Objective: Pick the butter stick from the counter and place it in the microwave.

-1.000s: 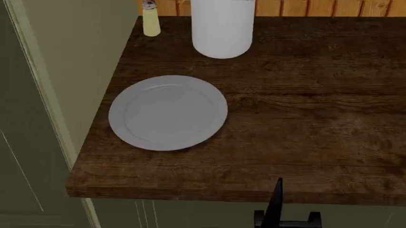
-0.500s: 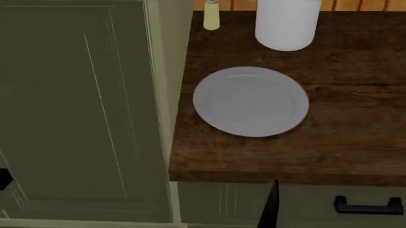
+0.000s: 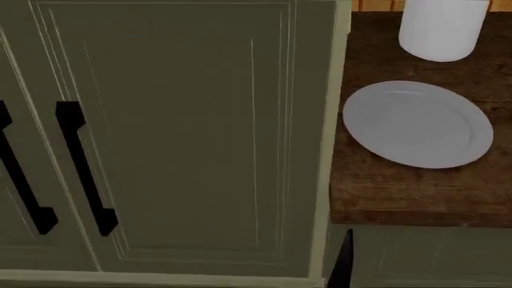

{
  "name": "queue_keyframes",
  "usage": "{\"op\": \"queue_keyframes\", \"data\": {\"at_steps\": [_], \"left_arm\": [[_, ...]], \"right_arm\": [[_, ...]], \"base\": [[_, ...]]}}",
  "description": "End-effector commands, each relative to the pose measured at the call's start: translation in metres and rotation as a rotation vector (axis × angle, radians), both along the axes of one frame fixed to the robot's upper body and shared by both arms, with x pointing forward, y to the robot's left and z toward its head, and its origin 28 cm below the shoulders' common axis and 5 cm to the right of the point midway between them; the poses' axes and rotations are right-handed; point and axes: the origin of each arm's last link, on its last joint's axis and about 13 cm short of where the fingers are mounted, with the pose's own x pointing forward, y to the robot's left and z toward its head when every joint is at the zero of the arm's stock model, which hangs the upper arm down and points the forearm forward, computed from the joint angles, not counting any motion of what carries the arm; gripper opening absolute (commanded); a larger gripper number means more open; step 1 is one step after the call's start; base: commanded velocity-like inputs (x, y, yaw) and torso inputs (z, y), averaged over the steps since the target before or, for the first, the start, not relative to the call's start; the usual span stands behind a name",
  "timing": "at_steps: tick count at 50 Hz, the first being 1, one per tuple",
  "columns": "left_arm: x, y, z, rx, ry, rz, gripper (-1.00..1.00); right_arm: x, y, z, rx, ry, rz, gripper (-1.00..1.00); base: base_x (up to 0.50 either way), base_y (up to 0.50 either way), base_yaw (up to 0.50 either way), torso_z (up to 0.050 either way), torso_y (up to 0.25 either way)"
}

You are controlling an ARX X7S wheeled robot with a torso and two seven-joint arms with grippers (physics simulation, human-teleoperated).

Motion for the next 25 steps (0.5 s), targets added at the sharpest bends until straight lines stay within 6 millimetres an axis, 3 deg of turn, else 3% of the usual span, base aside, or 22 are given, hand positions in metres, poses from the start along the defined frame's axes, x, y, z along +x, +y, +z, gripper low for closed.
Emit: {"op": "queue_keyframes", "data": {"at_steps": [1,20,25], "left_arm": [[-0.0015,-0.0048,0.0019,-0.002,0.001,-0.037,-1.0],[0.0018,-0.0067,0.0016,0.009,0.011,-0.034,-1.0],[0.0016,-0.007,0.0014,0.011,0.013,-0.035,-1.0]], "right_arm": [[-0.0022,-0.0034,-0.0007,-0.021,0.008,-0.026,1.0],[-0.0045,-0.0044,-0.0011,-0.006,0.0,-0.021,1.0],[-0.0101,-0.0056,-0.0024,0.003,-0.009,-0.008,1.0]], "base": [[-0.04,0.5,0.0,0.0,0.0],[-0.04,0.5,0.0,0.0,0.0],[0.0,0.0,0.0,0.0,0.0]]}}
